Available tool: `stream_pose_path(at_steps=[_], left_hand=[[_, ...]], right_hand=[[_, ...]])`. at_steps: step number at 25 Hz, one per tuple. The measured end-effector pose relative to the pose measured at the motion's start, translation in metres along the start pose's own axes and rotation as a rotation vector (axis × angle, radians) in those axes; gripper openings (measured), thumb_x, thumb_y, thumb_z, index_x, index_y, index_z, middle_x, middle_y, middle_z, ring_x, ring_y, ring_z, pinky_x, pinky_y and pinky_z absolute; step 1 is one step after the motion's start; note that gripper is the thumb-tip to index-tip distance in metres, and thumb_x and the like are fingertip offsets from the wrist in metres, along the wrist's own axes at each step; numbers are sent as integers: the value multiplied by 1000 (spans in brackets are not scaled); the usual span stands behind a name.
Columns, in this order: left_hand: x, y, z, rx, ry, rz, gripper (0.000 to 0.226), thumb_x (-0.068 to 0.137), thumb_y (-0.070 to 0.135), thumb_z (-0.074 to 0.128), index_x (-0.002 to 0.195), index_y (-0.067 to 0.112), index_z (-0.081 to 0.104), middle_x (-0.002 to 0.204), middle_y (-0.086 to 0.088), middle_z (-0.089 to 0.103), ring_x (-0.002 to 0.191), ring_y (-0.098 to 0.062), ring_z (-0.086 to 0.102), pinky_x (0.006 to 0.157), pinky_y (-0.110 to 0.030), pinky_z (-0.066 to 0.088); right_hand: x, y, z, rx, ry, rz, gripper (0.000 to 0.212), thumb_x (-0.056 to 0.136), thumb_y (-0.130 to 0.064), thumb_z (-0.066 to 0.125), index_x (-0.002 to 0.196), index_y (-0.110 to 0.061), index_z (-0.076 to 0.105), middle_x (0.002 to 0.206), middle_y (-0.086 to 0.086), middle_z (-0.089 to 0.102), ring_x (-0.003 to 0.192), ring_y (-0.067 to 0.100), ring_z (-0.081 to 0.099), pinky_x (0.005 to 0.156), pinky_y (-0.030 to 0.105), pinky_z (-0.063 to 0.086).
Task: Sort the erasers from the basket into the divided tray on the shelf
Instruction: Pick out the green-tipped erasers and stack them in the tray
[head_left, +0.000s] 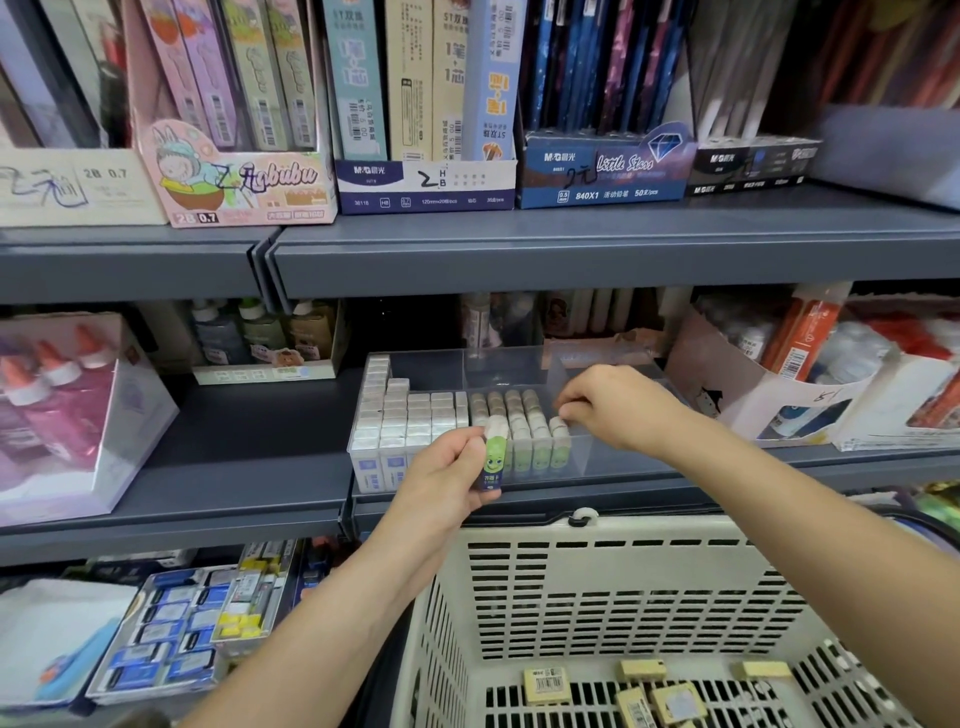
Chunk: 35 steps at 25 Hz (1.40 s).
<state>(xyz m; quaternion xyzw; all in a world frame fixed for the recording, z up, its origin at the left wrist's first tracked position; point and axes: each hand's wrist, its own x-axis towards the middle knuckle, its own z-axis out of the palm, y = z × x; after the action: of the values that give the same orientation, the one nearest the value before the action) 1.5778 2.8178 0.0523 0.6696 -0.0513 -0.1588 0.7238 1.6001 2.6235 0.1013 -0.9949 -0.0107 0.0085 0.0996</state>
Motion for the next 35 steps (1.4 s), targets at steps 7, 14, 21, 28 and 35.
stream_pose_path(at_steps=[7,14,21,28,35], left_hand=[[-1,1,4,-26,-61,18,23,99,18,41,99,22,64,95,0,66,87,-10,60,64,-18,50],[-6,2,-2,110,-33,88,19,94,17,51,98,29,65,108,4,65,101,-9,61,75,-20,53],[-8,4,0,97,-16,36,16,93,10,53,94,20,66,101,1,67,96,-10,64,72,-21,53],[-6,4,0,82,-20,9,17,93,9,52,92,19,65,101,-1,66,95,-12,63,71,-23,51],[-8,2,1,102,-37,8,16,93,10,52,93,19,65,99,0,67,93,-12,63,70,-22,52]], right_hand=[[-30,-34,-15,475,28,-211,12,85,-30,64,92,-24,73,77,-13,69,71,-3,61,70,12,47],[-25,-15,-30,319,219,-153,7,85,-28,64,85,-27,71,67,-20,60,62,-8,54,58,5,36],[-3,3,-11,26,279,15,17,91,-27,52,101,-27,66,105,-2,68,99,25,58,74,32,44],[10,6,14,13,90,40,18,91,-30,52,102,-29,67,111,-2,66,103,22,57,82,36,49],[4,5,5,32,86,13,22,93,-28,50,110,-28,64,116,-2,65,103,21,60,88,37,49]])
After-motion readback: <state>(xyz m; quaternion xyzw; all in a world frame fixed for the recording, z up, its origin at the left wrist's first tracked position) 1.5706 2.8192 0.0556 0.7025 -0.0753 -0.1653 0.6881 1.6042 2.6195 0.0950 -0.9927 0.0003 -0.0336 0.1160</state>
